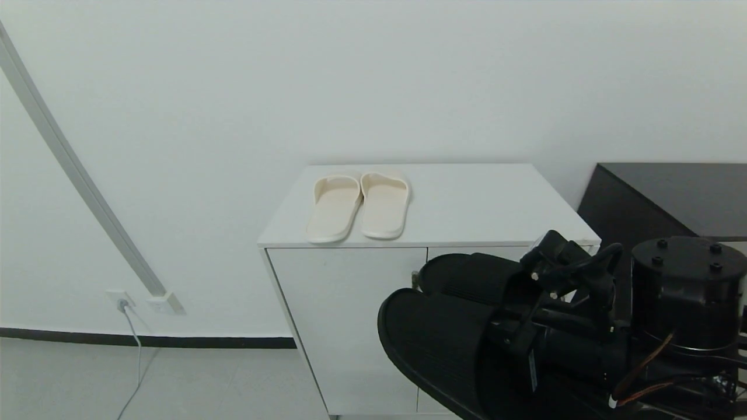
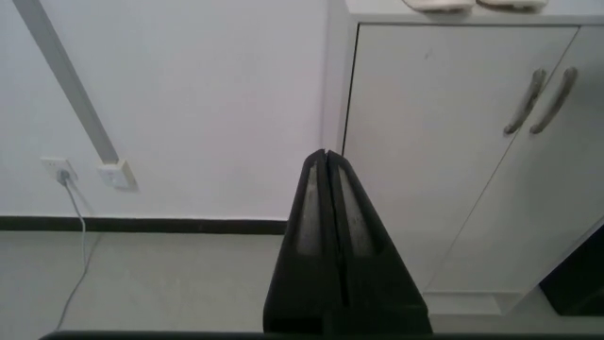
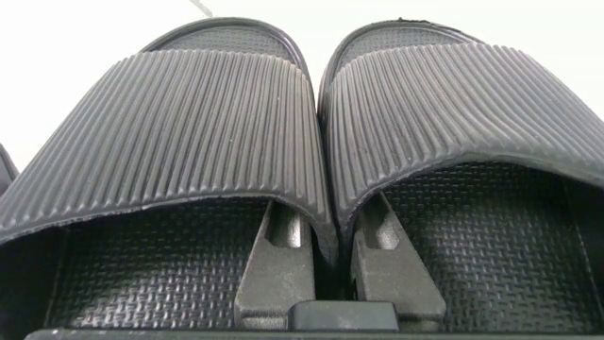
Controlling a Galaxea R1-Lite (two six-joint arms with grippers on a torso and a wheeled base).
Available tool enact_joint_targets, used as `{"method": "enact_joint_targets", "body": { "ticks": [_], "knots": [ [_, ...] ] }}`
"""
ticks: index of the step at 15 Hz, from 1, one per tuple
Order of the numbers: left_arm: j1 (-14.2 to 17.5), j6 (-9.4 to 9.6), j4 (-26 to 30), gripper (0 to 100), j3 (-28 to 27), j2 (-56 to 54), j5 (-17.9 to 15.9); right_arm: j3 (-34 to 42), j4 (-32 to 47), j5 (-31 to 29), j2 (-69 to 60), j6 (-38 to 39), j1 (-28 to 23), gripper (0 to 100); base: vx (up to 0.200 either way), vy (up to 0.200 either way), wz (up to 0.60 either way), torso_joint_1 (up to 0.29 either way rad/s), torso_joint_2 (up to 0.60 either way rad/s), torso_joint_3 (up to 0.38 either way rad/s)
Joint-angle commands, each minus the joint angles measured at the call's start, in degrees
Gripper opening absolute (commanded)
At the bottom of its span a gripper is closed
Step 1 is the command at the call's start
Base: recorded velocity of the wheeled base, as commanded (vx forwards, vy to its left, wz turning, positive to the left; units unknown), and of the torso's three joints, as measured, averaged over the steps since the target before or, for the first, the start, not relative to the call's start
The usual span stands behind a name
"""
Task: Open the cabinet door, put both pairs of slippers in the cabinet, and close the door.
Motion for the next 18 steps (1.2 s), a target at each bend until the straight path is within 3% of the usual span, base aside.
{"method": "enact_joint_targets", "body": {
  "ticks": [1, 18],
  "knots": [
    [-0.01, -0.04, -0.01, 100, 0.01, 0.09, 0.08, 0.22, -0.02, 0.01, 0.26, -0.01, 0.02, 0, 0.0, 0.0, 0.0, -0.232, 0.55, 0.315],
    [-0.01, 0.4, -0.01, 100, 0.01, 0.0, -0.1, 2.24, -1.25, 0.01, 0.35, -0.89, 0.19, 0, 0.0, 0.0, 0.0, -0.174, 0.5, 0.322]
  ]
}}
